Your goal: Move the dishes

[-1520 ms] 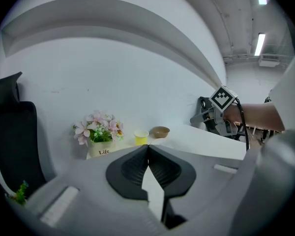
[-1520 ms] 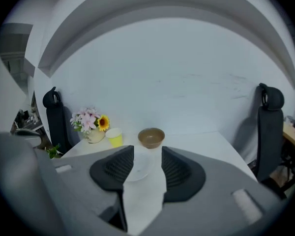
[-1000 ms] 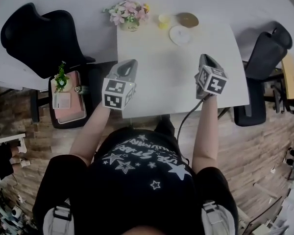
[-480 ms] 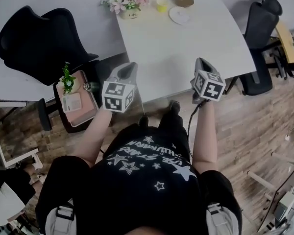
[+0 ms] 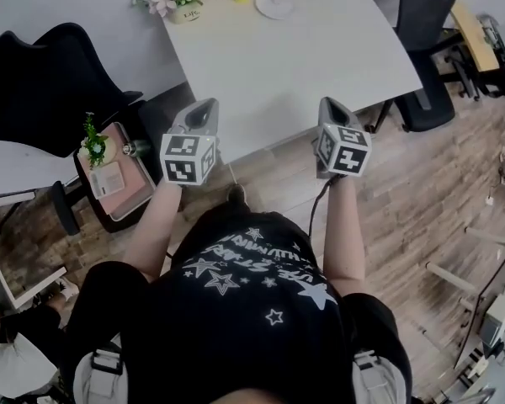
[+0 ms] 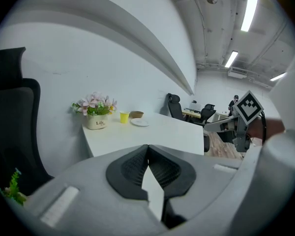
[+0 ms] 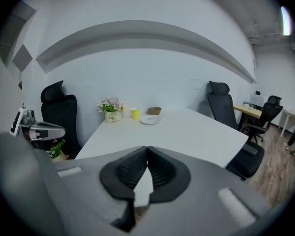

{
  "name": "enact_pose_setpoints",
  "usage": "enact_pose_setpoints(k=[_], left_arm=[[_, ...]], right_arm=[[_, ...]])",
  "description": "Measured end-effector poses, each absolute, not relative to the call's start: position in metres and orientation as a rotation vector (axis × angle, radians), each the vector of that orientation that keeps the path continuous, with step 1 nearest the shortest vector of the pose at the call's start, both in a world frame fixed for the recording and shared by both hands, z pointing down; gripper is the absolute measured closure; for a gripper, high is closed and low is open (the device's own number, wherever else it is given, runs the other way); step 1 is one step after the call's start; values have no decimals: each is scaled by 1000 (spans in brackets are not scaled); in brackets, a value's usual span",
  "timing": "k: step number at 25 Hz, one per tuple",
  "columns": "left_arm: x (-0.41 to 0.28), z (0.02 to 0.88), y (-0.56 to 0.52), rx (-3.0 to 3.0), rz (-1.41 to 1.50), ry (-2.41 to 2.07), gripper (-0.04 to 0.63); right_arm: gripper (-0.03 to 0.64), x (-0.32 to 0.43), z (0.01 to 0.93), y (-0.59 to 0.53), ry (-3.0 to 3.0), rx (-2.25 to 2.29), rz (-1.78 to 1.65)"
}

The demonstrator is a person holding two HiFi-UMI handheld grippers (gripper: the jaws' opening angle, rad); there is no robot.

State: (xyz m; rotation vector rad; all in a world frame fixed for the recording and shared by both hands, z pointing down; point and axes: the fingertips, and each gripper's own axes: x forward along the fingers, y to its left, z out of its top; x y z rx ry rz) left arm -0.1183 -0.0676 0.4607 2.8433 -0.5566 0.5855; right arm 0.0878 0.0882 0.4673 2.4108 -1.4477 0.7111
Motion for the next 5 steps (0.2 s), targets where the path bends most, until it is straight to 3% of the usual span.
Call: enact_pose_setpoints(k=[5], left_arm=[[-100, 458, -46, 2852, 608, -528, 584]], right_arm=[[612, 93, 467, 107, -1458, 2421, 742]])
